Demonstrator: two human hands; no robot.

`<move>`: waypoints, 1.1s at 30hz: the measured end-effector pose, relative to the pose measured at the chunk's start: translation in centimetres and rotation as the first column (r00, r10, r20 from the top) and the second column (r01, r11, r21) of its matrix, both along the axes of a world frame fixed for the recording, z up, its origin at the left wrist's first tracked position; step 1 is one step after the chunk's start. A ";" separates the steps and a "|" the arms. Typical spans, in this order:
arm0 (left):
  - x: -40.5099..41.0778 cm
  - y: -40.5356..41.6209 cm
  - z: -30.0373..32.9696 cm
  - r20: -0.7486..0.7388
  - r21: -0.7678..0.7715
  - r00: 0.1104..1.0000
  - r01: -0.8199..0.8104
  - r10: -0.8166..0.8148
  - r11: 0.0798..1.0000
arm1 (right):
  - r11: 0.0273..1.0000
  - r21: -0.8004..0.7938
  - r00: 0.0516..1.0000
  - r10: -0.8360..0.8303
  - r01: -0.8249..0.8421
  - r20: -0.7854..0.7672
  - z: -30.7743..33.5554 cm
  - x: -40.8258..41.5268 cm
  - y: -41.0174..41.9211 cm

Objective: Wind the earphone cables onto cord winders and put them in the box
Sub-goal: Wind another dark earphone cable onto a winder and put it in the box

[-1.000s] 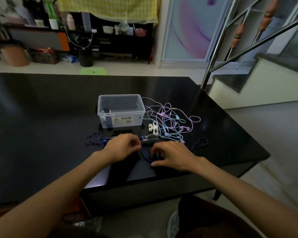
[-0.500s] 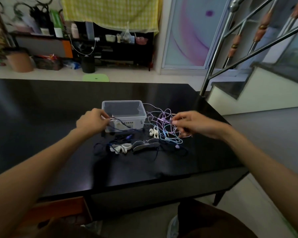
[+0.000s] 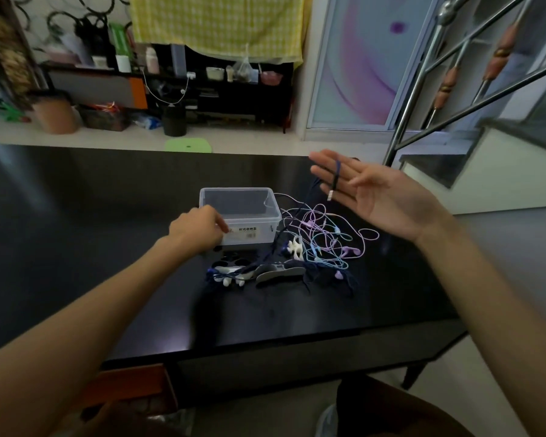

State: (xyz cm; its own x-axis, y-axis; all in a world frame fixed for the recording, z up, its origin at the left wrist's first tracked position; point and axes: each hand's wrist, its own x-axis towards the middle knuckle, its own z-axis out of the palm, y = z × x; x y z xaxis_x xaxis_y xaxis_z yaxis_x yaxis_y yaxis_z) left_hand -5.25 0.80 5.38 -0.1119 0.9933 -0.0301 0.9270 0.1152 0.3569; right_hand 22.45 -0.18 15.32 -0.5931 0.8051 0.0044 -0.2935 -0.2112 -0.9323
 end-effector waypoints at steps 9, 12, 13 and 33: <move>1.2 0.0 -5.9 -0.159 -0.091 0.986 0.030 -0.044 0.995 | 0.911 0.237 0.787 -0.412 0.338 0.459 -4.5 -1.7 1.3; 1.6 0.3 -6.0 -0.105 -0.105 0.993 0.041 -0.052 0.994 | 0.856 0.346 0.660 -0.516 0.384 0.545 -5.1 -1.7 1.7; 1.5 0.5 -5.8 -0.075 -0.109 0.996 0.037 -0.045 0.993 | 0.840 0.392 0.614 -0.542 0.374 0.574 -5.1 -1.4 2.0; -0.6 -1.2 -4.4 0.675 0.225 0.720 -0.408 0.160 0.885 | 0.936 0.335 0.669 -0.315 0.104 0.673 -7.2 -5.8 -0.6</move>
